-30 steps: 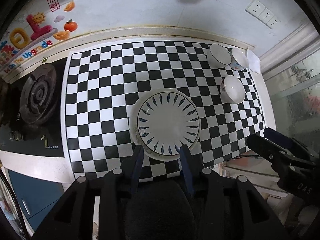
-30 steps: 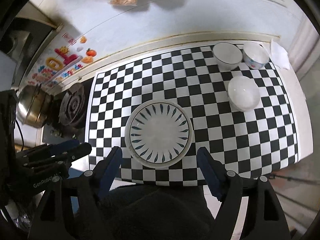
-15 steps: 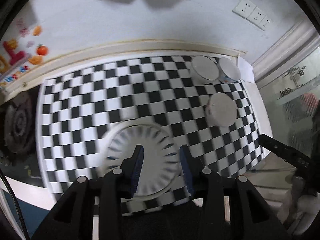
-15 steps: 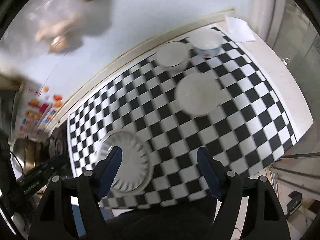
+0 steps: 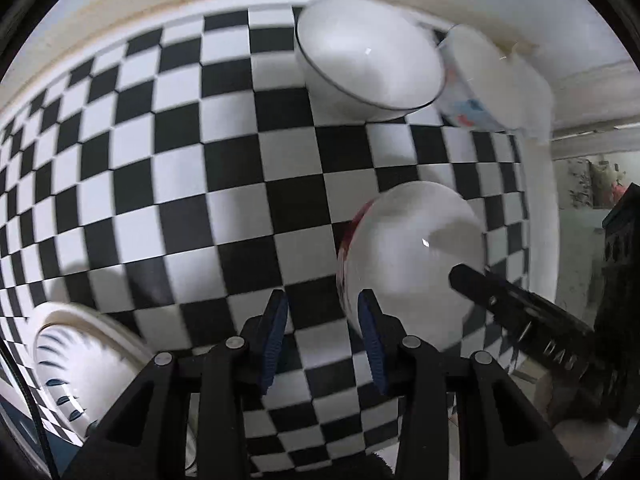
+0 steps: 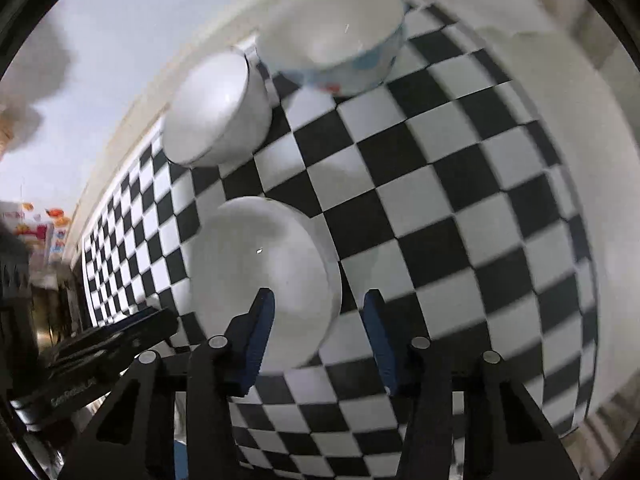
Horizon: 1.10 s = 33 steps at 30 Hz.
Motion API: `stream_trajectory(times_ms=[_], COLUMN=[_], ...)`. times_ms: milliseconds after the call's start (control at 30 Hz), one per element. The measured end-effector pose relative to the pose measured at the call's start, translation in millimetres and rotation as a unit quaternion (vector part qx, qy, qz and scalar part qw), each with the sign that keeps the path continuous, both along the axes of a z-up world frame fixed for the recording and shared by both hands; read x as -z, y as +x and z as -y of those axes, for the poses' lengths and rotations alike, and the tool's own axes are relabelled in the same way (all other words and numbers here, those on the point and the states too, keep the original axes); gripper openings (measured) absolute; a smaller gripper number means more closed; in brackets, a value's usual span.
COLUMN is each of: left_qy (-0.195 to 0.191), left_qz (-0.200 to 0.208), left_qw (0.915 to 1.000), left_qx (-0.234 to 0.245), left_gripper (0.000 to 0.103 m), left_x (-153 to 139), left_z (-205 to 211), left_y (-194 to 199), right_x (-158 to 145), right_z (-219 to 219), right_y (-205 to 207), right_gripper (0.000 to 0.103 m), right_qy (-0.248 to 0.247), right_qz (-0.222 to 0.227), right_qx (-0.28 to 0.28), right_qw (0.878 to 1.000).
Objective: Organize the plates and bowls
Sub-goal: 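Grip a white bowl rim with the left gripper while the right grips another bowl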
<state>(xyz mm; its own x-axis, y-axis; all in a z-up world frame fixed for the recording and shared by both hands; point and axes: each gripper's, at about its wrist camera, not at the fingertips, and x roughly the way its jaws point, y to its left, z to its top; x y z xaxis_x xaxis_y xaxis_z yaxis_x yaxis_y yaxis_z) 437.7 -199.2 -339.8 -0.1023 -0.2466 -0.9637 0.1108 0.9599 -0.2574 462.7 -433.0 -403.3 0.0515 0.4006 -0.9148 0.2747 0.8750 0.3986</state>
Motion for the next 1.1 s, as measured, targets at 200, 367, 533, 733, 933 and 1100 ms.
stream_trajectory(times_ms=[200,367,533,733,933,1100], left_qy=[-0.004,0.012,0.016,0.013,0.023,0.029], left_qz=[-0.030,-0.016,-0.012,-0.030,-0.046,-0.053], left_qw=[0.9995,0.9997,0.9992,0.9991,0.9985,0.9982], left_qx=[0.004,0.015,0.035,0.029,0.016,0.007], left_gripper=[0.015,0.015,0.015,0.015,0.015,0.015], left_x=[23.5,14.3,-2.6,-0.7,11.7,17.2], left_z=[11.1,9.1,0.2,-13.2,-23.0,-29.4], left_y=[-0.9,-13.4,-40.9,-66.2,-83.5,-87.5], right_x=[34.4,28.0,15.6,5.9,11.4,18.6], right_z=[-10.0,-22.9,-32.1,-48.8,-68.0,-82.0], right_y=[9.7,0.2,-22.7,-48.5,-66.3,-67.9], right_gripper=[0.013,0.013,0.013,0.013,0.013,0.013], right_qy=[0.005,-0.003,0.016,0.021,0.025,0.020], right_qz=[-0.024,-0.022,-0.023,-0.023,-0.035,-0.043], right_qx=[-0.037,-0.065,-0.076,-0.102,-0.137,-0.157], right_qw=[0.999,0.998,0.997,0.994,0.990,0.986])
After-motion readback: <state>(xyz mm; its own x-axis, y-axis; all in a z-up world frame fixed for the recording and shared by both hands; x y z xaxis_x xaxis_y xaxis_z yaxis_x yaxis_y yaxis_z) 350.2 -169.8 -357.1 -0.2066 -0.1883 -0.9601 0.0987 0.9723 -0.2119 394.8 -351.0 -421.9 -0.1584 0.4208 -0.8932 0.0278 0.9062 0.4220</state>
